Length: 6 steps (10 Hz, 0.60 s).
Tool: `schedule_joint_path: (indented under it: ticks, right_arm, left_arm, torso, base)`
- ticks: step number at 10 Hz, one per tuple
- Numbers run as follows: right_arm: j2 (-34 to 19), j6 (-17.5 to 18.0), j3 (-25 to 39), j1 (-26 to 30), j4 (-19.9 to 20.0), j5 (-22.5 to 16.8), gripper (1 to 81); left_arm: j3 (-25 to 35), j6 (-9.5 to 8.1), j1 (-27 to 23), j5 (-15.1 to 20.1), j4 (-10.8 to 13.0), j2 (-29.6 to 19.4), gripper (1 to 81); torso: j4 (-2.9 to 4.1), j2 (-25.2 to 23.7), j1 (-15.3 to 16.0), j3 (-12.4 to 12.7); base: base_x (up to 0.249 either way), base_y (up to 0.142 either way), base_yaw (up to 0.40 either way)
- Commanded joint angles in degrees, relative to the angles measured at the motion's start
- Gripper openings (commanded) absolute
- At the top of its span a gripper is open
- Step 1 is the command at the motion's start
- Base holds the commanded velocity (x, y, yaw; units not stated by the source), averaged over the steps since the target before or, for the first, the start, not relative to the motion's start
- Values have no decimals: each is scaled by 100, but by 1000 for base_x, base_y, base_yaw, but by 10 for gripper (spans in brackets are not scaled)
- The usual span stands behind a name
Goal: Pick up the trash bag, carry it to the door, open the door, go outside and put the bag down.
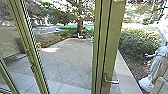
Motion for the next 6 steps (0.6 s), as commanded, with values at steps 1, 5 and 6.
schedule_joint_path:
  ticks: [1,5,6]
  right_arm:
    - [108,467,-126,691,150,-298,811]
    - [653,1310,-723,1113,150,-385,811]
    - [767,1460,-882,1279,150,-508,811]
  left_arm:
    - [-44,-21,-265,413,-41,60,10]
    - [-229,-74,-265,422,-41,139,10]
    - [-238,-74,-265,422,-41,139,10]
  torso:
    - [0,0,5,0]
    - [0,2,5,-2]
    - [0,2,5,-2]
  base:
    - [0,0,0]
    - [0,0,0]
    - [0,0,0]
